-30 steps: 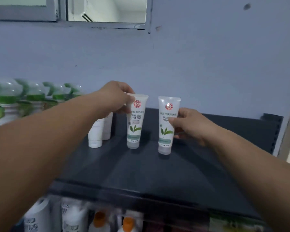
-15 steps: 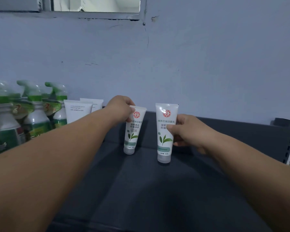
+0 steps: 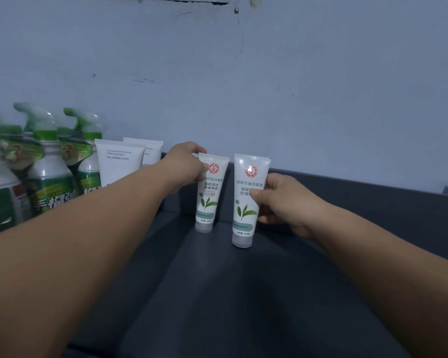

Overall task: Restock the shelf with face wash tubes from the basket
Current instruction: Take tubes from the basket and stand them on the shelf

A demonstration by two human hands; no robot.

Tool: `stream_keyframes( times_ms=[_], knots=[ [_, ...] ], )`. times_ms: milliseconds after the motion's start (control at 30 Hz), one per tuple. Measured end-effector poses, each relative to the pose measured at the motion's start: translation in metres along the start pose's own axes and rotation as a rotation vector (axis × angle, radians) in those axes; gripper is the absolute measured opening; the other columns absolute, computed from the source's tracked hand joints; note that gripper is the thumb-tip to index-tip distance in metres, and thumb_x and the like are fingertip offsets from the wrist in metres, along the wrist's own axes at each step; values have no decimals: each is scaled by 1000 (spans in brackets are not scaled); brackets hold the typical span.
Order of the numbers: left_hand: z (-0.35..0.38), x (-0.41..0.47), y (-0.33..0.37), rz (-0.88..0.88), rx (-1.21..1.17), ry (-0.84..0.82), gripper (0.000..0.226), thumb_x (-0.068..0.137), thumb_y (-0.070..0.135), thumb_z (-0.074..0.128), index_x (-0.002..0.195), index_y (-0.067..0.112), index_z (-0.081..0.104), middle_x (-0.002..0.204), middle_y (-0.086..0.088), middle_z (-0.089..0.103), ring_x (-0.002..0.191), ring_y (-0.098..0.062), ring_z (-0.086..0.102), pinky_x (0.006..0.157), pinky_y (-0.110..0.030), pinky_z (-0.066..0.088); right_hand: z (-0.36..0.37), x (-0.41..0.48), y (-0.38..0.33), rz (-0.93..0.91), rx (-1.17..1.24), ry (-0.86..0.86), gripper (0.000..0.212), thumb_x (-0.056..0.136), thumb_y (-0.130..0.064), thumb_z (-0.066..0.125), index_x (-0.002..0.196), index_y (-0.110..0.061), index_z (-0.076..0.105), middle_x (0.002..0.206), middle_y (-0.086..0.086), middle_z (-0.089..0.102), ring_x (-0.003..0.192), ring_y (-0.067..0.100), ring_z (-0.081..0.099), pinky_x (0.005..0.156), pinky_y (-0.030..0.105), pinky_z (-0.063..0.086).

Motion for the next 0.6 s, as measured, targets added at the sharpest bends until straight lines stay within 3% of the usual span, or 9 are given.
stream_keyframes(
  times_ms=[167, 300, 467, 600],
  knots=[
    [-5, -8, 1, -16, 5, -28, 57, 86, -1, 60, 137, 17, 43, 111, -10, 62, 78, -21, 65, 58, -23, 50, 22, 8, -4, -3, 34, -48, 18, 98, -14, 54, 114, -14, 60, 103, 4, 73, 77, 14, 69, 58, 24, 53],
    [-10, -17, 5, -10, 47, 22, 55, 91, -2, 52, 140, 17, 39, 101, -6, 61, 79, -21, 66, 60, -24, 52, 40, 11, -10, -18, 37, -71, 17, 97, -15, 54, 113, -14, 60, 100, 3, 72, 76, 13, 68, 61, 25, 53],
    [-22, -34, 3, 2, 199, 99, 53, 91, 0, 41, 140, 19, 39, 119, -9, 58, 94, -26, 67, 87, -38, 55, 61, 9, -17, -36, 35, -103, 14, 97, -14, 53, 109, -16, 60, 99, 2, 71, 75, 11, 67, 57, 23, 51],
    [-31, -46, -2, -23, 287, 113, 50, 90, -1, 42, 138, 14, 44, 128, -12, 54, 109, -32, 60, 95, -43, 51, 73, 8, -22, -48, 50, -105, 11, 97, -11, 53, 102, -19, 60, 94, 0, 70, 72, 10, 66, 52, 22, 51]
  ],
)
Point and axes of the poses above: each hand's wrist, its own x-axis towards the middle knuckle, its own z-axis out of the palm, y = z × x, the point moved 2 cm from there along x, towards the middle knuckle
